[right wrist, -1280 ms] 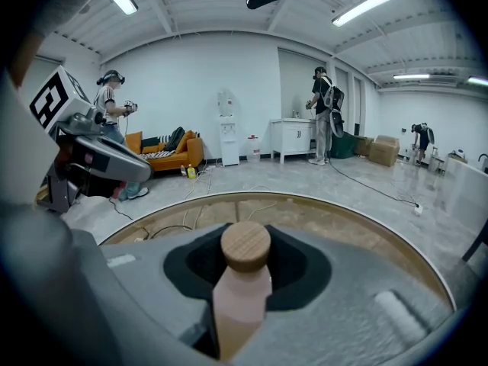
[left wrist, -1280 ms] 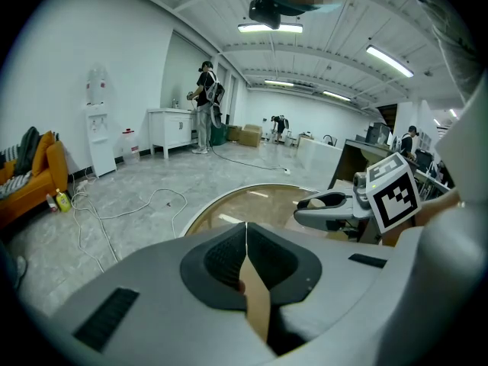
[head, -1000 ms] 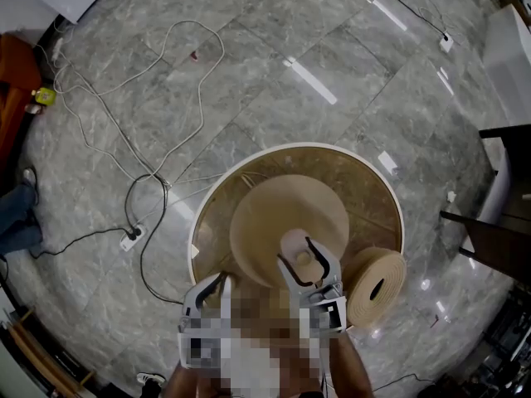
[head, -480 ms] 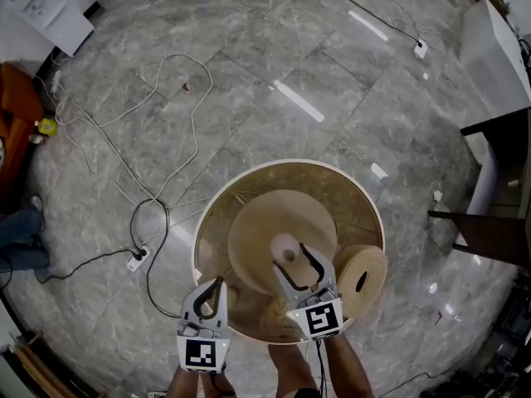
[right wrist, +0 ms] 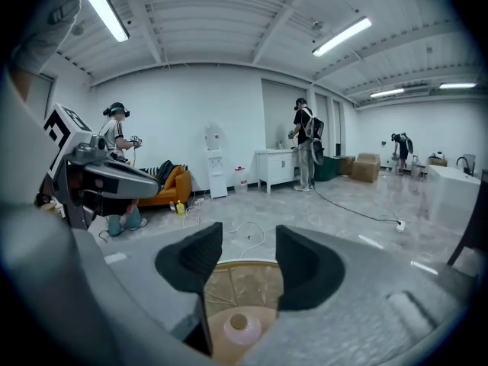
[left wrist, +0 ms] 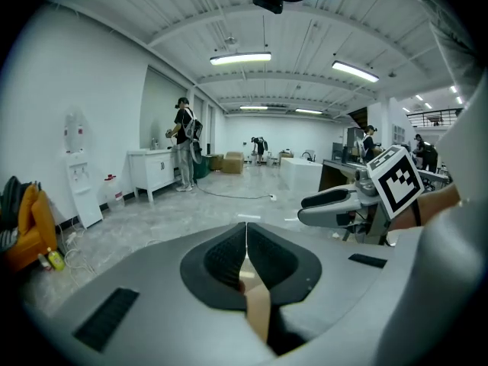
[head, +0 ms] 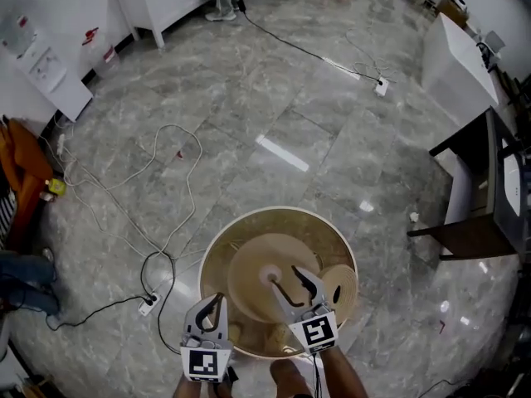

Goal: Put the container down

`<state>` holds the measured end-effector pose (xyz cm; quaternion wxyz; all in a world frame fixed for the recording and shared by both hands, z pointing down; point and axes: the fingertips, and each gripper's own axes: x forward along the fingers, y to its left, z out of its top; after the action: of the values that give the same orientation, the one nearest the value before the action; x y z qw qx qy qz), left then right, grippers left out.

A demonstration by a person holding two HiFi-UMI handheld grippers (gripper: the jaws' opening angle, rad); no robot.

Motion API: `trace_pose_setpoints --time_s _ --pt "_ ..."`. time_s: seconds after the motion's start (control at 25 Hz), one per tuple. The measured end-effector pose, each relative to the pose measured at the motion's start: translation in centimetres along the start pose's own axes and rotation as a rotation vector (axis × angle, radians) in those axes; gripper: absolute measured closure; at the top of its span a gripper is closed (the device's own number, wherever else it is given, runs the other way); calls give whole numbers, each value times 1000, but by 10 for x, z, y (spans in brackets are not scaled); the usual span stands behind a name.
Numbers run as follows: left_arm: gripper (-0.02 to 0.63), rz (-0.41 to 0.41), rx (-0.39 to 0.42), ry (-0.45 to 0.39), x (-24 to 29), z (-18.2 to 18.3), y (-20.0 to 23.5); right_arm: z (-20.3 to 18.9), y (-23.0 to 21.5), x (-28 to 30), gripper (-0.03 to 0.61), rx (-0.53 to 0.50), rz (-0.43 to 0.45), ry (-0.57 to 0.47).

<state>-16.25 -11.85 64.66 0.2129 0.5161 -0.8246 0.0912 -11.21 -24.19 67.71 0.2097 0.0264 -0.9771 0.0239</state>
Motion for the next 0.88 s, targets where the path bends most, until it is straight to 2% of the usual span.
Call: trace_pose_setpoints --time_s 0.12,0.2,0.36,0.44,0.56,0.64,0.76,0.88 --pt "592 -25 46 -43 -15 46 -9 41 -4 -24 371 8 -36 -36" --pt "592 -47 107 -66 -28 68 -15 64 -4 -42 375 11 -61 -50" --pt "592 -79 110 -93 -57 114 -32 108 -2 -79 417 2 -119 -87" --pt "592 -98 163 -120 -73 131 -39 132 1 -102 431 5 -139 -110" --pt "592 -114 160 -146 -97 158 -53 164 12 -136 459 14 -163 -159" --pt "592 -138 196 -173 -112 173 -62 182 21 -157 469 9 -187 -182" --pt "592 -188 234 -199 -135 189 -79 201 31 -189 494 13 -239 -206" --pt "592 -230 224 -203 -155 199 -93 208 38 -217 511 24 -296 -225"
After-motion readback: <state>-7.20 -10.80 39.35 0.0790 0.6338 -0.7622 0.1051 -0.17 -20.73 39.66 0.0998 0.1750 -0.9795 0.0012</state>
